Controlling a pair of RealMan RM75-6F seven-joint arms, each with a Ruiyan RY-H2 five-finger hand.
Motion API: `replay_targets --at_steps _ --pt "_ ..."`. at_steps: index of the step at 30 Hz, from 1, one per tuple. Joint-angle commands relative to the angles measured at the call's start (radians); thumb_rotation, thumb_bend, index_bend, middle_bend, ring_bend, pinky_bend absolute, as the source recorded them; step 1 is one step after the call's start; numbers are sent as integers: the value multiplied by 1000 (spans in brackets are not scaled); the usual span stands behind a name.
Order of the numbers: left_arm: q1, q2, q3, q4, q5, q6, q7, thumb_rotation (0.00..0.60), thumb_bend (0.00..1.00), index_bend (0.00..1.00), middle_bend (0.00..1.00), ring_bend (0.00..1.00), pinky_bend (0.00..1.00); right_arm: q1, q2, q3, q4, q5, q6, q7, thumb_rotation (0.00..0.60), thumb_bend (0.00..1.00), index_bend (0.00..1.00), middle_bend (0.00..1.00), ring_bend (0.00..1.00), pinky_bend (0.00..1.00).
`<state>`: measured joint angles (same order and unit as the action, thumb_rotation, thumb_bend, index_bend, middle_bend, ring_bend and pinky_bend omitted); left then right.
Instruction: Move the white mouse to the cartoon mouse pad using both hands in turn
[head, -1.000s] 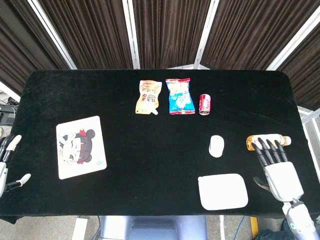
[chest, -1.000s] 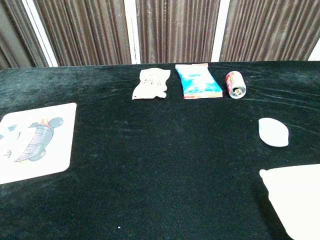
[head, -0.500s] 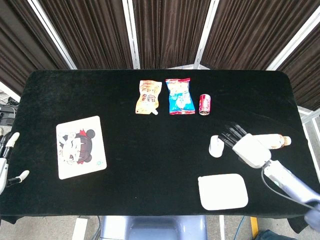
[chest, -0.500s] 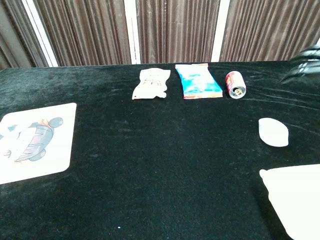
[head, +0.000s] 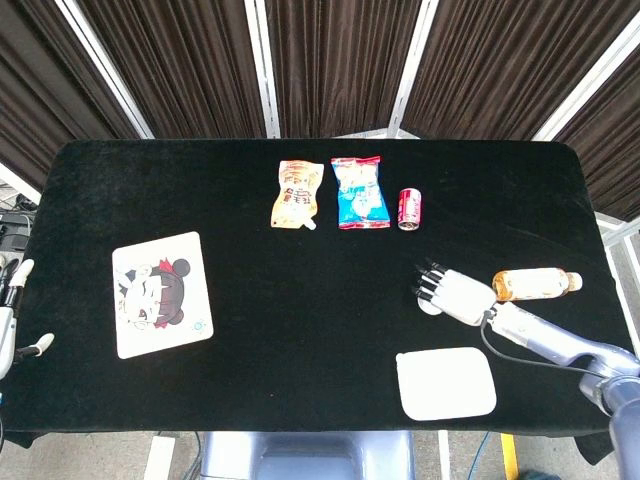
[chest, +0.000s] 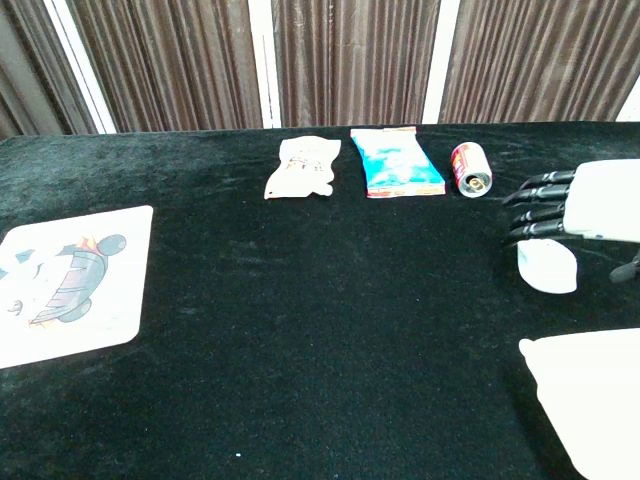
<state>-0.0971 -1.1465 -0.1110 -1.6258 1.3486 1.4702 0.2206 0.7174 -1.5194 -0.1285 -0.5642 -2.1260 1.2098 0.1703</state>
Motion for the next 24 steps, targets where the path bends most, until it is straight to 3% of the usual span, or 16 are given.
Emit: replay_targets --at_steps 1,10,13,17,20,24 --pt "-2 -2 -1 5 -1 -2 -3 600 0 0 0 0 0 14 -56 -30 80 0 29 33 600 0 133 197 59 109" --pt "-3 -6 -2 15 -4 2 -8 600 0 0 0 0 0 16 -113 -69 189 18 58 63 600 0 147 201 64 143" --pt "-4 -8 -2 17 -4 1 -4 600 0 0 0 0 0 14 -127 -78 216 27 53 74 600 1 198 254 118 226" --pt "-5 -12 -2 18 -8 1 3 600 0 0 0 0 0 13 -150 -95 263 39 73 95 600 142 356 416 283 409" --pt "-6 -14 -3 18 -11 0 6 600 0 0 0 0 0 11 -156 -100 282 43 93 106 600 248 422 484 347 461" --pt "-9 -18 -3 18 -14 -4 12 600 0 0 0 0 0 4 -164 -111 312 53 125 130 600 306 444 506 369 484"
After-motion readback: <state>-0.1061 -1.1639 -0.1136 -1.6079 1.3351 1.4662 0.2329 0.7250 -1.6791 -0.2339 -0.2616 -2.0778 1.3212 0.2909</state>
